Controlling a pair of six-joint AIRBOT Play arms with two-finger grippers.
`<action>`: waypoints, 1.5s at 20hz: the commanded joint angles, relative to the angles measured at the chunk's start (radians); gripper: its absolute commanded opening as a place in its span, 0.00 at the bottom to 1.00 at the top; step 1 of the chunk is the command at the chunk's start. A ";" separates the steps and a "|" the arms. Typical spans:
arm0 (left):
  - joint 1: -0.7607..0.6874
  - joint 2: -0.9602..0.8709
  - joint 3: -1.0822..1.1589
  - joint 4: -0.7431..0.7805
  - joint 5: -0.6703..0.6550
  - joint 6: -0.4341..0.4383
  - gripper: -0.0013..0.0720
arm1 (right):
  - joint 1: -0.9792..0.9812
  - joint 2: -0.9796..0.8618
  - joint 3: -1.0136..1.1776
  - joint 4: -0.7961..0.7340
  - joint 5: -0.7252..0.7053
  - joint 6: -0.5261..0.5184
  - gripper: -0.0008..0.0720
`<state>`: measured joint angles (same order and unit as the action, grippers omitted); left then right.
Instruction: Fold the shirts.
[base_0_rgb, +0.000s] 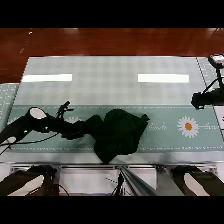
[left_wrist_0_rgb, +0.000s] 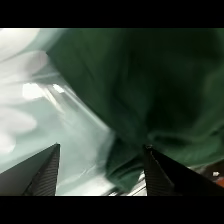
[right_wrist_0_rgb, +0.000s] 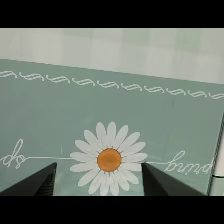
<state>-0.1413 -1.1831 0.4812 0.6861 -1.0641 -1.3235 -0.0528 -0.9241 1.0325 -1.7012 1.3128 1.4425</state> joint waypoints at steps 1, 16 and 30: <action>-0.017 -0.114 0.010 -0.145 0.061 0.114 0.85 | 0.001 0.000 -0.002 0.001 -0.001 0.000 0.84; -0.137 -0.382 0.282 -0.253 0.090 0.117 0.06 | 0.001 0.000 -0.002 0.098 0.005 0.019 0.84; -0.131 -0.317 0.283 -0.253 0.020 0.214 0.05 | -0.056 0.000 -0.412 0.704 -0.073 -0.056 0.86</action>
<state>-0.2737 -1.5177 0.7631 0.4355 -1.0386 -1.1324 -0.1005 -0.9241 0.7334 -1.1995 1.2568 1.4284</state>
